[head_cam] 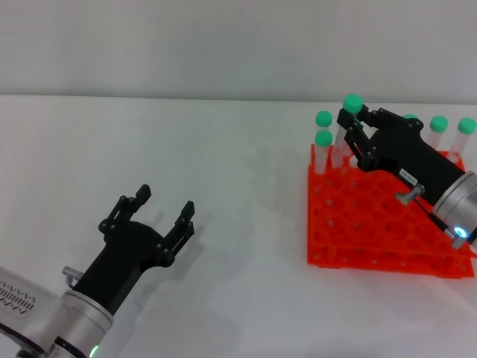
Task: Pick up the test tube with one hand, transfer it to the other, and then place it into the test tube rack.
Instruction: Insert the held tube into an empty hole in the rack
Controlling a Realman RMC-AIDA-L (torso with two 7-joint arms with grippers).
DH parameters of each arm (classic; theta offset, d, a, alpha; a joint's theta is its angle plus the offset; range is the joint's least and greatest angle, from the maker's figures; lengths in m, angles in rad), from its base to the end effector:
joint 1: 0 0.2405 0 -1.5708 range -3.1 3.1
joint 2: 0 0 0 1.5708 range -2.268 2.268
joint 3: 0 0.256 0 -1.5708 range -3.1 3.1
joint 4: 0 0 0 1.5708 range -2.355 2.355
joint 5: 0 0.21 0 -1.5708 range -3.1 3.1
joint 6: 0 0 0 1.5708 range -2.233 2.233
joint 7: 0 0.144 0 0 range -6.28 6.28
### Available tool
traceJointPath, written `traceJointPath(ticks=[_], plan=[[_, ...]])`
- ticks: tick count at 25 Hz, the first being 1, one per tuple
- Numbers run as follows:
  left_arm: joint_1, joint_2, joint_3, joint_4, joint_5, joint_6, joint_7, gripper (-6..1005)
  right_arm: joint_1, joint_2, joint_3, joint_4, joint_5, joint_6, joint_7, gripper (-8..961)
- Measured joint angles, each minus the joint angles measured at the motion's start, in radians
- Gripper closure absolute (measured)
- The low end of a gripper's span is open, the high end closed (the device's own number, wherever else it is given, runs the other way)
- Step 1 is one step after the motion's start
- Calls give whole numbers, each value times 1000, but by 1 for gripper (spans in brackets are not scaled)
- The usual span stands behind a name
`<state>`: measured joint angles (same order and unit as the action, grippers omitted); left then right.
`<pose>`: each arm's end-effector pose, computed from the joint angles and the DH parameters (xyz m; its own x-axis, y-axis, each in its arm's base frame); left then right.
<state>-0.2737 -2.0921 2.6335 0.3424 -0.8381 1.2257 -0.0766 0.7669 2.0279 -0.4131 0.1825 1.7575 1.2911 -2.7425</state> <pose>-0.2967 0.2617 -0.0812 0.7001 -0.0015 0.7140 0.6473 -0.4206 -0.6356 0.2231 0.3768 -0.0484 0.6408 0.0665 -0.7648 -0.5621 -0.6378 -0.5265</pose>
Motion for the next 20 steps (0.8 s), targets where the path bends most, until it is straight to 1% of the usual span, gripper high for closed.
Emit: traceJointPath(ticks=[9,20], plan=[[-2,0,-1,-8,0,0,0,228,-18,0,-1,-10,-1,-1,5,743],[2,0,-1,-8,1,0,0,229,-21,0,-1,-12,-2,-12,1,742]])
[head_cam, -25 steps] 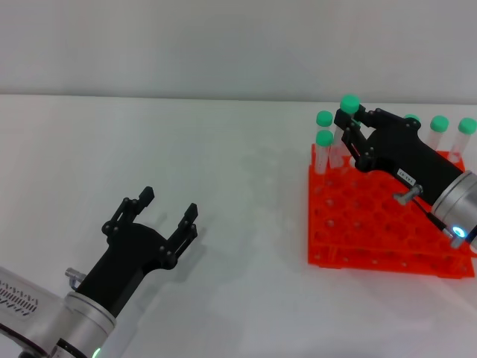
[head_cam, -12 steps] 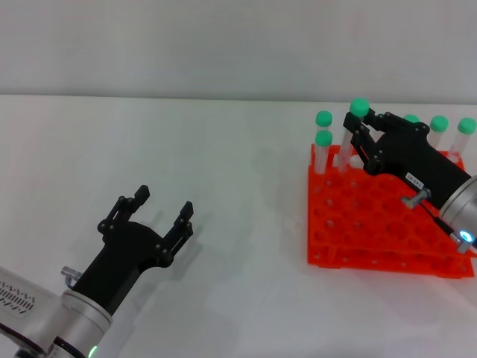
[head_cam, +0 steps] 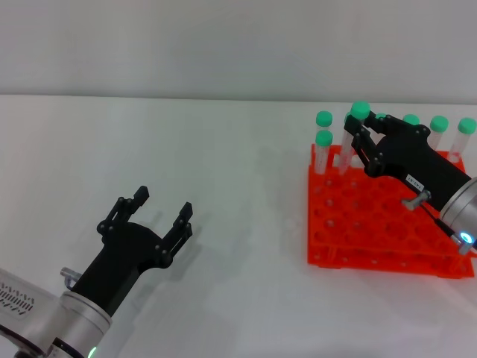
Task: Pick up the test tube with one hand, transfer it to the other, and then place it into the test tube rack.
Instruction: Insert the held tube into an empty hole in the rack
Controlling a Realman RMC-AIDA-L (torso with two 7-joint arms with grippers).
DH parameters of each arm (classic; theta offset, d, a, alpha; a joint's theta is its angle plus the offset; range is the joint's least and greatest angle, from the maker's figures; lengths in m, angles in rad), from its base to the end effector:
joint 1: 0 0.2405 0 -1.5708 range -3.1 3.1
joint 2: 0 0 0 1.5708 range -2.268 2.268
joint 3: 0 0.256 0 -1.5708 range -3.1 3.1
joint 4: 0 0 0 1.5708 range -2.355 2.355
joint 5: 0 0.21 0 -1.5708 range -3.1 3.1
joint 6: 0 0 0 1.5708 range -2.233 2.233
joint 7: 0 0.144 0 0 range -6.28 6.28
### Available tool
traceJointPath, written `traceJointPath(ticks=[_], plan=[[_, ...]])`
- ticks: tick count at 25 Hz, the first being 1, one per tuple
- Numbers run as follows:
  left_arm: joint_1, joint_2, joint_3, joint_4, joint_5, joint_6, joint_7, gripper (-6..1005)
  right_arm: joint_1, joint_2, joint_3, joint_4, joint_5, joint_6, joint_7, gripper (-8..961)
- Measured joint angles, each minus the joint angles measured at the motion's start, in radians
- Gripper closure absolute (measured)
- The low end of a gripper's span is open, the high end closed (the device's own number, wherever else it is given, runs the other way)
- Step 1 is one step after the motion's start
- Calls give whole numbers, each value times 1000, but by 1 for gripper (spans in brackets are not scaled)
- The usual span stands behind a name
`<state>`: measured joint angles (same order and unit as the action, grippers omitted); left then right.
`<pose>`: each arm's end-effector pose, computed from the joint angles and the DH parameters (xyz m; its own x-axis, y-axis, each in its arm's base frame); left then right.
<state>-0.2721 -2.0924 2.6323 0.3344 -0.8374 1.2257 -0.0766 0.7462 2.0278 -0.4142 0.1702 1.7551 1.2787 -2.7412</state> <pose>-0.2991 0.2611 -0.0806 0.7051 0.0017 0.7091 0.6450 -0.4170 -0.6403 0.2325 0.3742 -0.0472 0.6534 0.0530 -0.7552 -0.5699 -0.6222 -0.5367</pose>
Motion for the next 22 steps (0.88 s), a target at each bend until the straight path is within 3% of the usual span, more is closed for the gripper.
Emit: traceJointPath(ticks=[22], plan=[[-2,0,0,0,0,12,0,231,-2,0,0,-12,1,-44,-2,740]])
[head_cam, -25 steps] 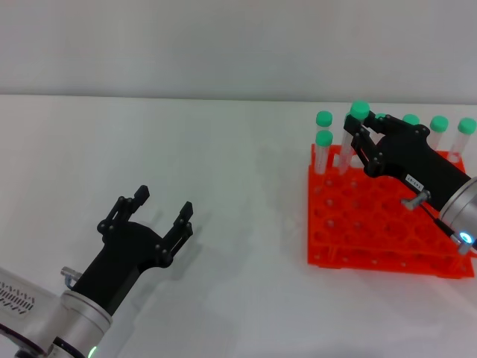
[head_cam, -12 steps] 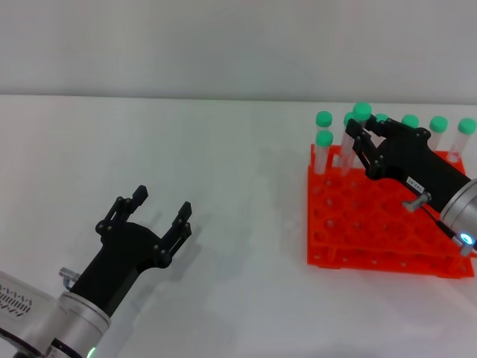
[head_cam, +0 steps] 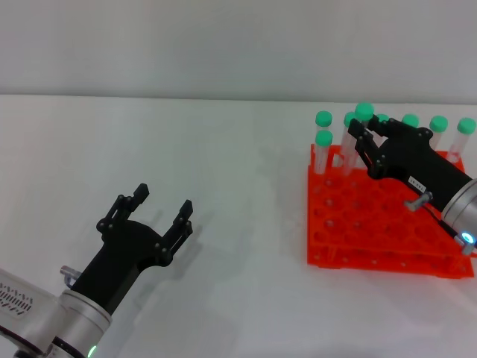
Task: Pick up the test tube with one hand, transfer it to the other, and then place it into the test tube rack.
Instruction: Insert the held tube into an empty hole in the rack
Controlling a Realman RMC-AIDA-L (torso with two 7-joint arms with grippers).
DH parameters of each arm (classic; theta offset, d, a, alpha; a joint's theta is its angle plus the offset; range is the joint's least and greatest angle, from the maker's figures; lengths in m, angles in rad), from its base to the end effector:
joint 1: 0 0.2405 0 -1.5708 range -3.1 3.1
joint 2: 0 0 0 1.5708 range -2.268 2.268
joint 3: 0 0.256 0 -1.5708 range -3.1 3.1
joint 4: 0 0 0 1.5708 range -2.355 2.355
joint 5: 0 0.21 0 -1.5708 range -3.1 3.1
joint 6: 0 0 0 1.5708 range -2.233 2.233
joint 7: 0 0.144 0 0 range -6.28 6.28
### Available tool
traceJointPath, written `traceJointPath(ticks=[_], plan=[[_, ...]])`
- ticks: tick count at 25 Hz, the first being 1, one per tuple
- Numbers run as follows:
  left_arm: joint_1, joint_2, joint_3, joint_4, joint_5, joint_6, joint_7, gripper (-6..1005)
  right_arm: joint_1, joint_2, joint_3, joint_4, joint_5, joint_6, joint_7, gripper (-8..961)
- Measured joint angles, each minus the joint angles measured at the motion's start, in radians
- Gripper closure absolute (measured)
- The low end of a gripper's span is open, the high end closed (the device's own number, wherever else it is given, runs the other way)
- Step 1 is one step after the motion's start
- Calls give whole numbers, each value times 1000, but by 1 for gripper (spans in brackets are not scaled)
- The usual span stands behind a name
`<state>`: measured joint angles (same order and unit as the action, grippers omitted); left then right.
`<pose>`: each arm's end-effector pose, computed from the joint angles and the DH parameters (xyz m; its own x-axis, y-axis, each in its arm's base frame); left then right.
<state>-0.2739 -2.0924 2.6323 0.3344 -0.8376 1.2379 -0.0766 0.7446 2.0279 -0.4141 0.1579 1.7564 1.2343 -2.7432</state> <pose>-0.2973 0.2615 -0.0794 0.7014 -0.0106 0.7127 0.6441 -0.4189 -0.6400 0.2387 0.3776 -0.0476 0.6785 0.0308 -0.7340 -0.5723 -0.6042 -0.5545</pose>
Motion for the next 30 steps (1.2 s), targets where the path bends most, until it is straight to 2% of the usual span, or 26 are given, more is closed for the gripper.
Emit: traceJointPath(ticks=[30], plan=[[-10,0,0,5,3,0,0,233,9,0,2,19,0,-127,-50,738]])
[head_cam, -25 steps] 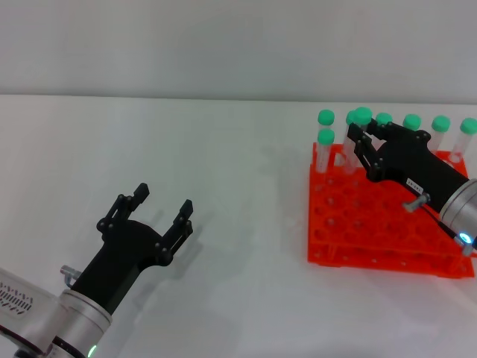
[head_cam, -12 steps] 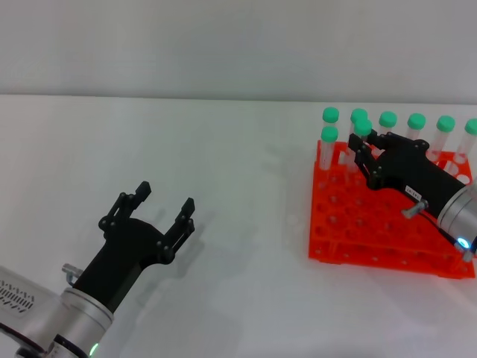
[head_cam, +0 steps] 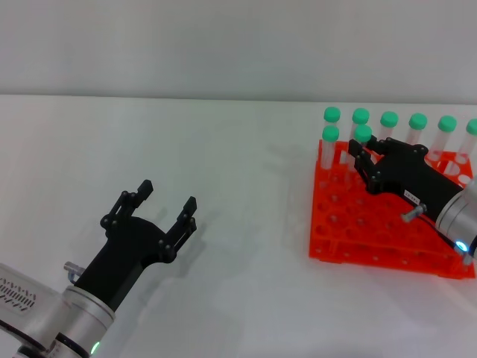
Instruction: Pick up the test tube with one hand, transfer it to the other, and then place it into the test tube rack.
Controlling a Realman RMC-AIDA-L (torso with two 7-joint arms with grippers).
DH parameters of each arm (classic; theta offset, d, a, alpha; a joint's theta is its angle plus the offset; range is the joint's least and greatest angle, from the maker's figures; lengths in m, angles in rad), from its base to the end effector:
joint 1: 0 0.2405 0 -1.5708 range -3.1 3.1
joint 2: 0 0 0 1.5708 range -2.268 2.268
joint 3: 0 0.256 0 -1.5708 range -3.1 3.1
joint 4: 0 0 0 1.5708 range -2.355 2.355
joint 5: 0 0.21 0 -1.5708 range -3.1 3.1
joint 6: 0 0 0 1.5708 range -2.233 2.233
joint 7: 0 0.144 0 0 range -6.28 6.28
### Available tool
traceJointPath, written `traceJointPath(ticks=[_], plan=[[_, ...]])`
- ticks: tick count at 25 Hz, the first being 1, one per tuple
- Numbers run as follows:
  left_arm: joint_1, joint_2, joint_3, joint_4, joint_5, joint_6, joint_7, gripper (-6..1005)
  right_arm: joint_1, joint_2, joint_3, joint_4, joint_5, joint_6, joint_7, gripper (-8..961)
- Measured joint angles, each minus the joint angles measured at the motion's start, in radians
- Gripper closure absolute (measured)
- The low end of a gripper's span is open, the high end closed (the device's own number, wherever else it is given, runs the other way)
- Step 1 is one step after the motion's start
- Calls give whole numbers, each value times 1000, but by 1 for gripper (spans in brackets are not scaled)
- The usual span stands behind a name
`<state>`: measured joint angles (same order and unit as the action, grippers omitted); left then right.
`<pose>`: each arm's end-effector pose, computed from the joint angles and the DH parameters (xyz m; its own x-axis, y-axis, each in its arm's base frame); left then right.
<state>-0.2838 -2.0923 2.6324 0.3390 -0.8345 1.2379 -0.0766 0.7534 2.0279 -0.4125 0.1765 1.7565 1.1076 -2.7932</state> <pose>-0.2933 0.2644 -0.0800 0.6990 -0.0190 0.7149 0.6400 -0.4292 -0.6373 0.2508 0.3807 -0.0594 0.7472 -0.0431 -0.6632 -0.5613 -0.5753 -0.5950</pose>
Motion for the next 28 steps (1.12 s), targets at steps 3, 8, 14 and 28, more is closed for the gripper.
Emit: traceJointPath(ticks=[3,8,14,28], plan=[[0,0,0,0,0,0,0,233,3,0,-5,-2,-1,-12,-4,738],[0,0,0,0,-1,0,0,233,4,0,-9,-7,-4,-13,-15,737],[-2,0,0,2,-2,0,0,234,-1,0,-3,-8,-4,-8,-7,696],[-7,0,-9,0,-2,0,0,235,-115,-5,-3,-24,-4,128,15,199]])
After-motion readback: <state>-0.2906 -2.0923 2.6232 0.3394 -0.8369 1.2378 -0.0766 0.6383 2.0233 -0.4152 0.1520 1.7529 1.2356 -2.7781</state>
